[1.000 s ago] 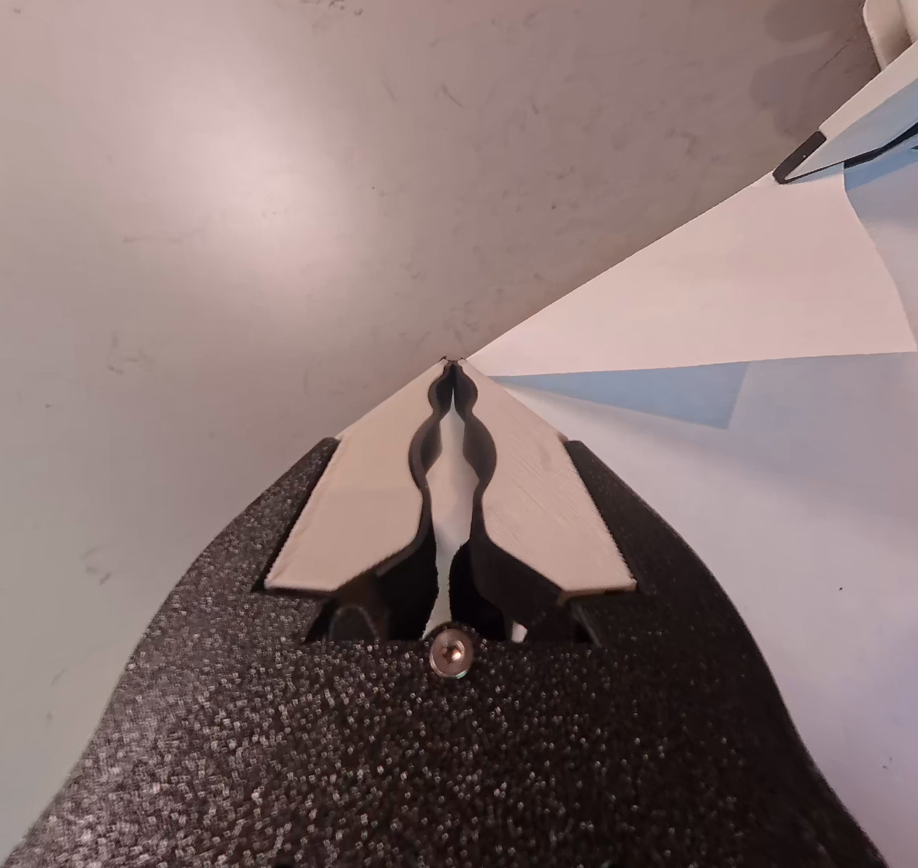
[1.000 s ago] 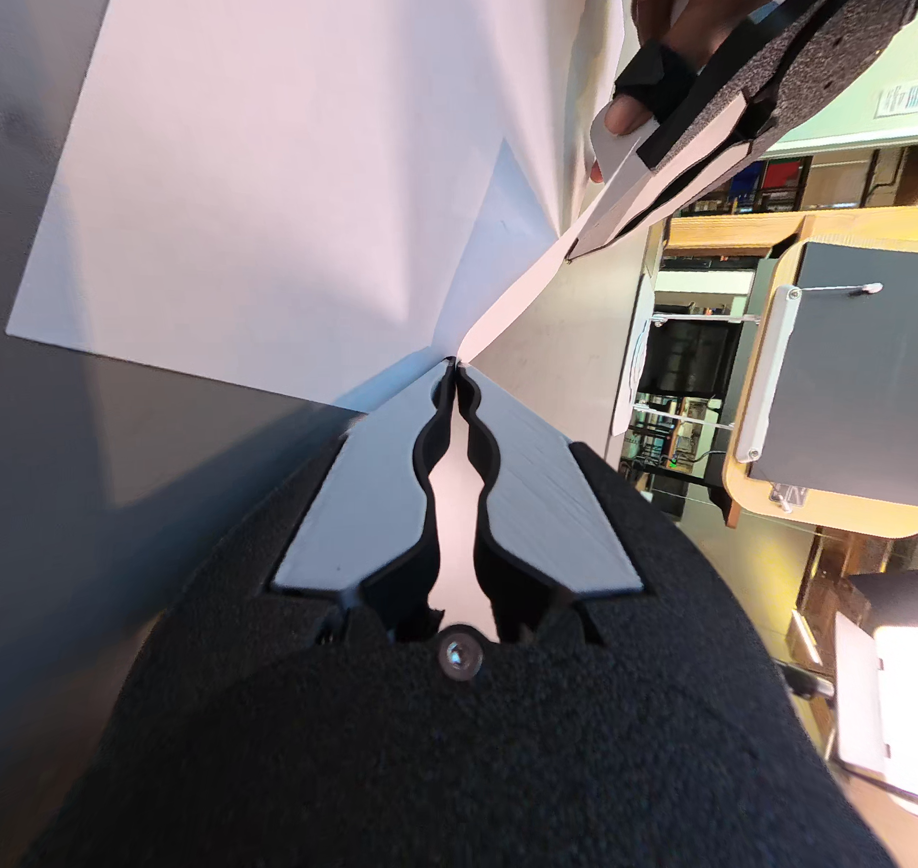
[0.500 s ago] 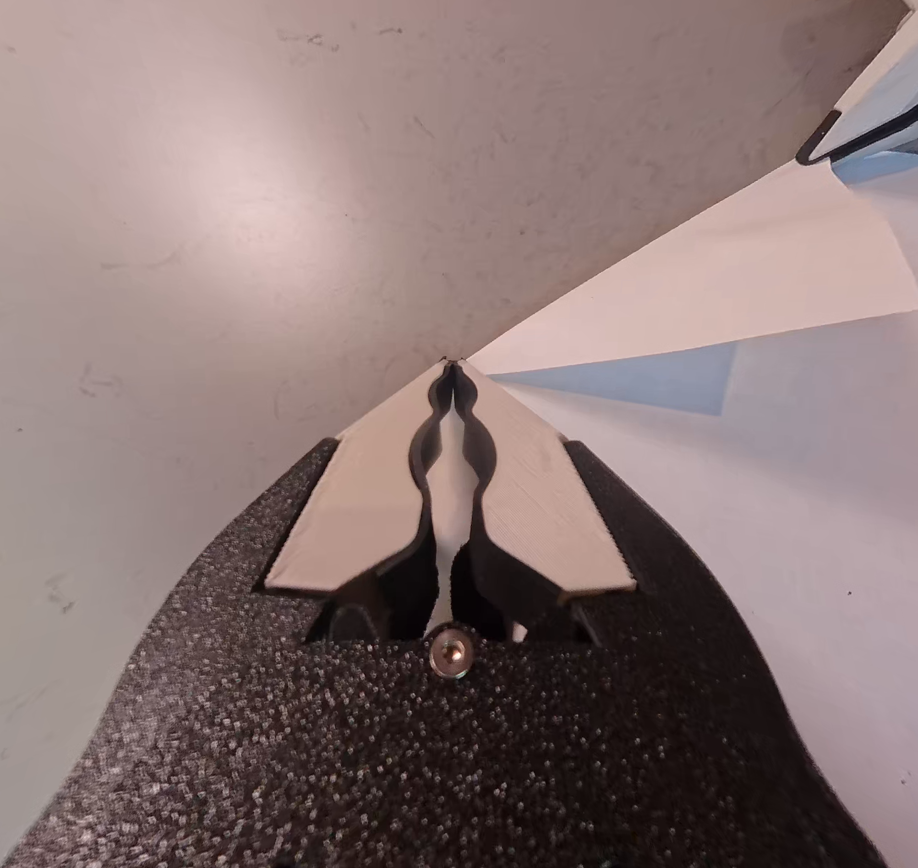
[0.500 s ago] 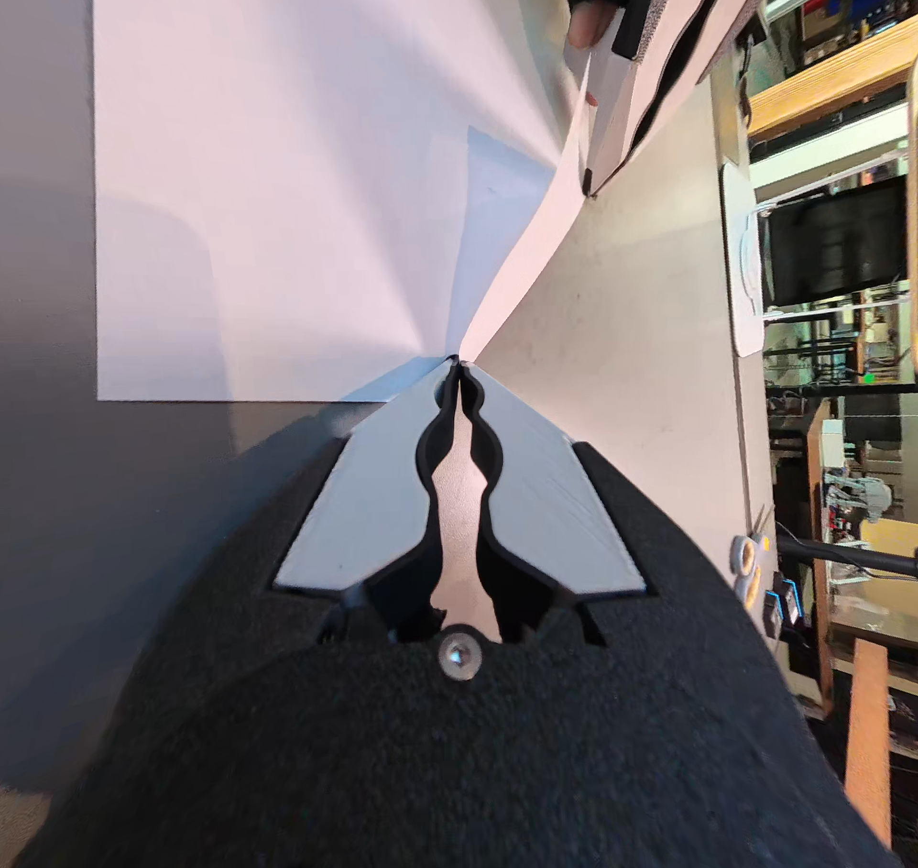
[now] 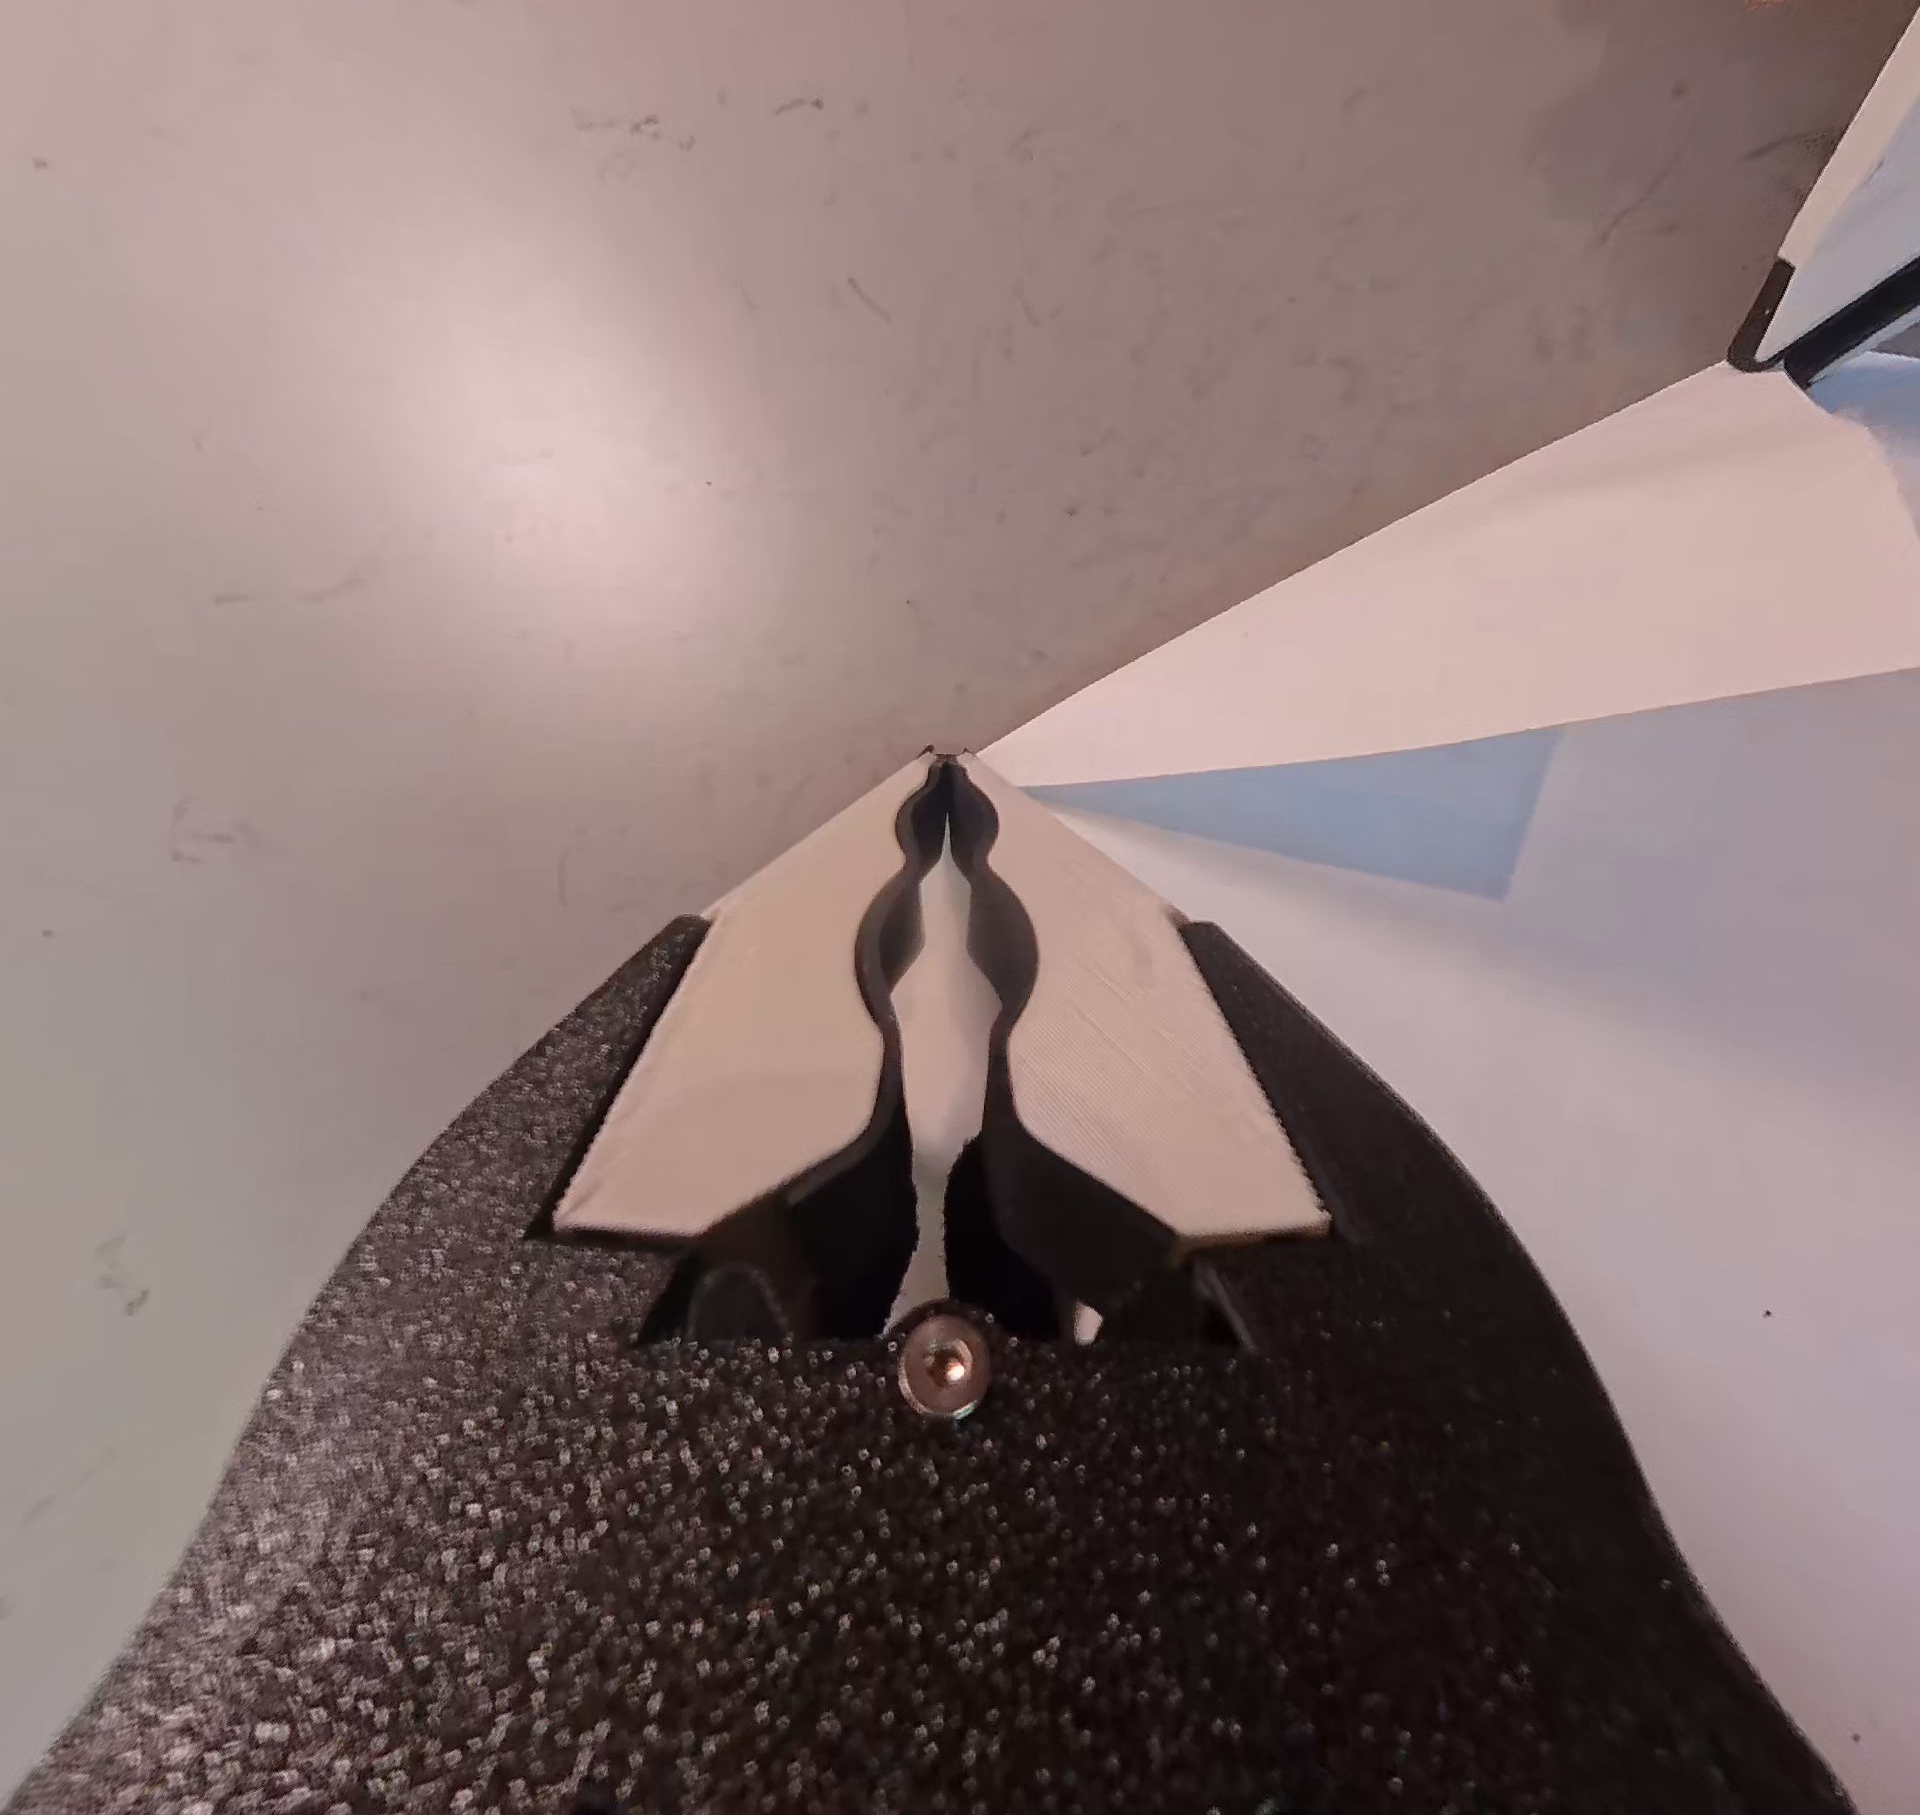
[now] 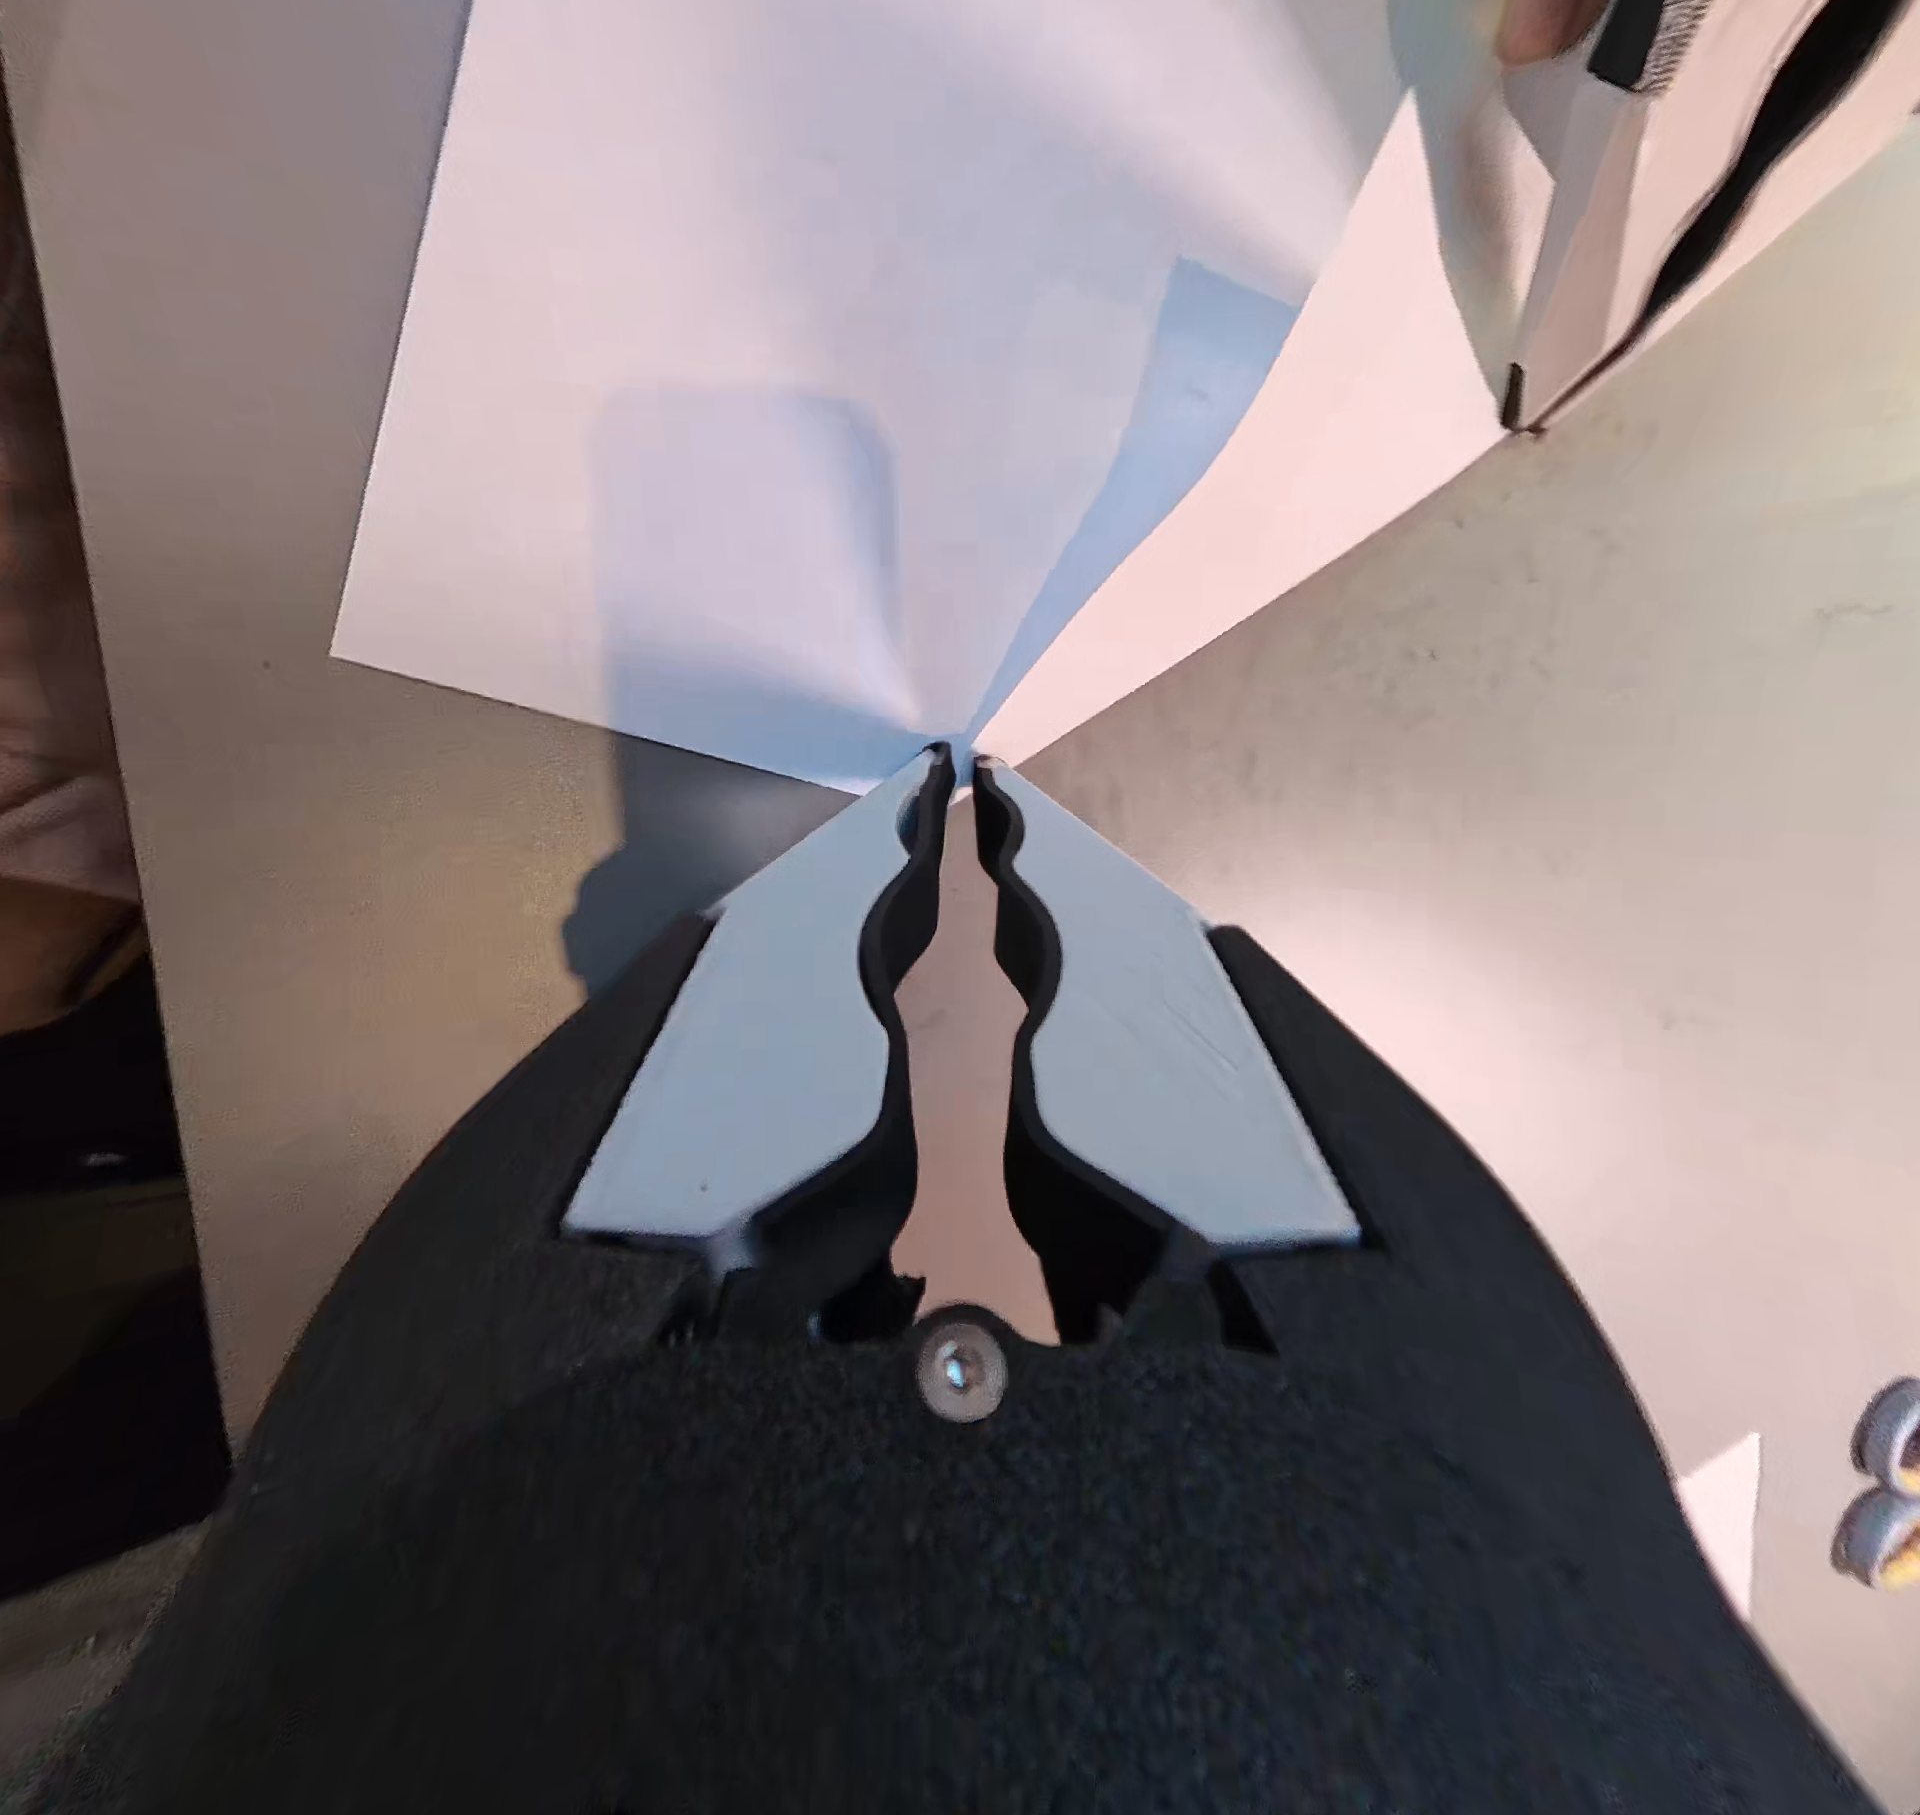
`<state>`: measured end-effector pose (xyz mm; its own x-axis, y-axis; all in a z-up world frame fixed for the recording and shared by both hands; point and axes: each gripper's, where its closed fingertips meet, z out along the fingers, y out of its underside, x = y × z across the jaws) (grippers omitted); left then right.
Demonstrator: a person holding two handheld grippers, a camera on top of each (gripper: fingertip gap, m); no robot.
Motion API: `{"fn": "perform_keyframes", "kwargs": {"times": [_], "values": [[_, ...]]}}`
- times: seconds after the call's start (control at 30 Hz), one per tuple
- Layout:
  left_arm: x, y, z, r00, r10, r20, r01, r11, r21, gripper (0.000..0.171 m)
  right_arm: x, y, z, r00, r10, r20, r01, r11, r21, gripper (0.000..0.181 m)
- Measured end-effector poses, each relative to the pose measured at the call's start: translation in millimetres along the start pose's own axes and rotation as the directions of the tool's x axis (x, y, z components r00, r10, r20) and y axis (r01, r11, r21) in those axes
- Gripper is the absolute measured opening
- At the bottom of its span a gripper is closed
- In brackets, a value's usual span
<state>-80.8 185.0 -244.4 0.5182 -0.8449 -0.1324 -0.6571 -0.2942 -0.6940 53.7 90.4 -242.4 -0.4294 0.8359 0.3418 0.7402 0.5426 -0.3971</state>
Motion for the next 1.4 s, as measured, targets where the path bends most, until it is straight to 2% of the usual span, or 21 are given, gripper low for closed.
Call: {"fn": "perform_keyframes", "kwargs": {"times": [0.13, 0.23, 0.27, 0.3, 0.33, 0.37, 0.47, 0.63, 0.73, 0.97, 1.17, 1.3, 1.37, 1.4], "values": [[0.1, -0.3, 0.1, 1.0, 0.009, 0.008, -0.009, 1.0, 0.004, 0.0, -0.9, -0.7, 1.5, 0.98, -0.03, 0.197, 0.038, 0.999, -0.036, 0.004], [-0.2, -0.4, 0.1, 0.999, 0.04, 0.033, -0.04, 0.999, -0.011, 0.0, -0.3, -1.5, 2.8, 0.939, 0.01, 0.344, 0.008, 0.999, -0.051, 0.006], [-0.1, -0.4, 0.2, 0.998, 0.045, 0.039, -0.045, 0.999, -0.014, 0.0, -2.9, -1.7, 1.6, 0.914, 0.023, 0.405, 0.0, 0.998, -0.055, 0.012], [-0.3, -0.4, 0.2, 0.998, 0.049, 0.045, -0.049, 0.999, -0.014, 0.0, -11.5, -3.5, -4.2, 0.863, 0.055, 0.502, -0.026, 0.997, -0.066, 0.032], [-0.5, -0.3, 0.1, 0.998, 0.05, 0.048, -0.049, 0.999, -0.014, 0.0, -14.9, -5.2, -7.3, 0.827, 0.098, 0.553, -0.058, 0.994, -0.089, 0.04], [-0.4, -0.4, 0.1, 0.998, 0.048, 0.048, -0.047, 0.999, -0.013, 0.0, -13.3, -4.5, -7.0, 0.821, 0.093, 0.563, -0.047, 0.994, -0.096, 0.037], [-0.4, -0.5, 0.0, 0.998, 0.046, 0.039, -0.046, 0.999, -0.01, 0.0, -5.7, -2.6, -1.6, 0.84, 0.046, 0.541, 0.009, 0.995, -0.098, 0.02], [-0.4, -0.4, 0.0, 0.998, 0.051, 0.042, -0.051, 0.999, -0.017, 0.0, -4.4, -2.1, -0.8, 0.862, 0.03, 0.506, 0.021, 0.995, -0.095, 0.019], [-0.5, -0.4, 0.0, 0.999, 0.037, 0.036, -0.036, 0.999, -0.015, 0.0, -2.2, -2.0, 0.9, 0.886, 0.074, 0.459, -0.046, 0.996, -0.072, 0.014], [-0.7, -0.5, 0.2, 0.998, 0.032, 0.056, -0.03, 0.999, -0.024, 0.0, -7.9, -2.8, -0.5, 0.926, 0.136, 0.352, -0.151, 0.988, 0.017, 0.027], [-0.8, -0.3, 0.3, 0.998, 0.004, 0.056, -0.002, 0.999, -0.036, 0.0, -15.8, -3.1, -3.4, 0.947, 0.127, 0.294, -0.147, 0.988, 0.049, 0.011], [-0.7, -0.5, 0.3, 0.999, -0.015, 0.036, 0.015, 1.0, -0.009, 0.0, -13.1, -2.9, -3.1, 0.936, 0.182, 0.301, -0.207, 0.977, 0.053, 0.012], [-0.8, -0.6, 0.2, 0.999, -0.005, 0.04, 0.005, 1.0, 0.0, 0.0, -15.9, -7.5, -10.4, 0.912, 0.204, 0.357, -0.247, 0.966, 0.079, 0.018], [-0.8, -0.6, 0.3, 0.999, 0.011, 0.048, -0.011, 1.0, 0.0, 0.0, -14.5, -15.7, -19.9, 0.896, 0.212, 0.391, -0.278, 0.953, 0.121, 0.015]]}}
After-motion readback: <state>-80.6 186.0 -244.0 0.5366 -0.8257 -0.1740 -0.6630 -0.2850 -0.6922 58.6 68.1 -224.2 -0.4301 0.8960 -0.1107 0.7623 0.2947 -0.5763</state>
